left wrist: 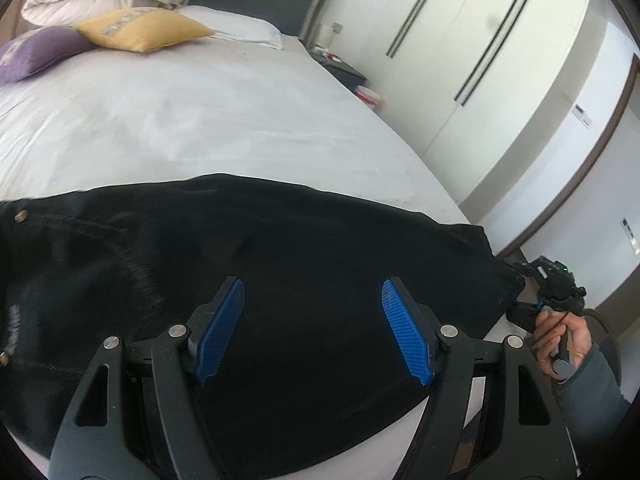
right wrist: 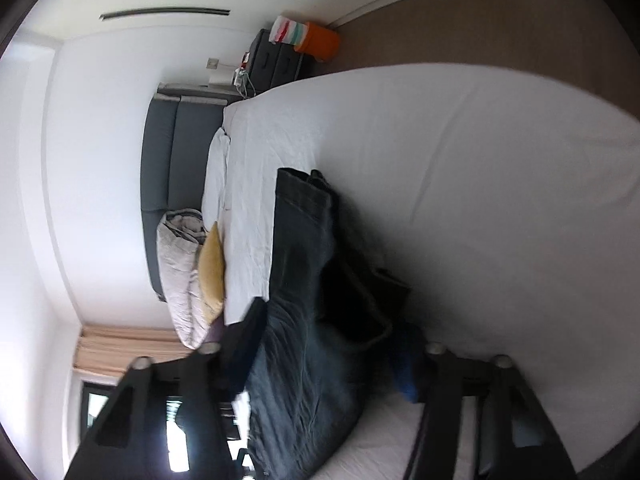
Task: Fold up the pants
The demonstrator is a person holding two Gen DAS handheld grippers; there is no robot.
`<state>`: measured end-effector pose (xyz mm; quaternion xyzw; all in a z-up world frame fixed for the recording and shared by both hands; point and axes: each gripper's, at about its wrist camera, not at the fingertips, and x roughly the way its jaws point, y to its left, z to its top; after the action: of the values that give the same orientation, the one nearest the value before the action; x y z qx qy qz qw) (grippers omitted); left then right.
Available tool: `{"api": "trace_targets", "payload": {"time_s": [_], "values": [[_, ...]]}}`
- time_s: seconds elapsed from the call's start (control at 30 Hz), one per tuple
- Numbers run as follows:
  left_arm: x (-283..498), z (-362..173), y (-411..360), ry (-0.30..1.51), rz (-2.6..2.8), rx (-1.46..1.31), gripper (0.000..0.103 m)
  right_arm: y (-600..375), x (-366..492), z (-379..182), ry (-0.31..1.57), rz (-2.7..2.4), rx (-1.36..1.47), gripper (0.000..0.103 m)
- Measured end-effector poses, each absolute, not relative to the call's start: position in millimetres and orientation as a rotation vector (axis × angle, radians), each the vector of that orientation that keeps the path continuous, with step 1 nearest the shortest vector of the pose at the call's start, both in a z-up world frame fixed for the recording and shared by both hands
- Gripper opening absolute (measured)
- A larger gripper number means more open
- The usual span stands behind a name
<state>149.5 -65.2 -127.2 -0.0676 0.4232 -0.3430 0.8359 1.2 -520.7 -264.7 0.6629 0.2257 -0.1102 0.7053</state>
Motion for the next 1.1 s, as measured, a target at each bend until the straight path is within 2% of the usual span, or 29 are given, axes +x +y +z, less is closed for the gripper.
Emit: {"api": "trace_targets", "payload": {"time_s": [0.1,0.27,0.6,0.87,1.0,1.1], "values": [[152.5,-129.0,-87.1,0.92,-0.753,-0.129,0.07,-520.8,-2.3,-272.4,0.483,-0.243,1.507,0.026],[155.3,-130.6,-131.6,0.951,-0.823,-0.142,0.07,-516.5,-7.4,-267.0,0.46,-0.241,1.459,0.018],[161.5,-136.5,-227.5,1.054,-0.958,-0.133,0.07,-509.1,2.1,-254.2,0.512,-0.296,1.307,0.014],[176.0,-143.5,-226.5,1.097,-0.965,-0.214,0.07,-496.9,15.2,-233.2,0.522,-0.347,1.213,0.011],[188.3,-145.3,-212.2,1.12,-0.953,-0.28,0.071,-472.7,39.9,-201.5,0.552,-0.339,1.04,0.01],[194.0,-141.9,-202.3,1.107,-0.959,-0.31,0.071,-430.8,70.6,-167.2,0.62,-0.302,0.762,0.01]]}}
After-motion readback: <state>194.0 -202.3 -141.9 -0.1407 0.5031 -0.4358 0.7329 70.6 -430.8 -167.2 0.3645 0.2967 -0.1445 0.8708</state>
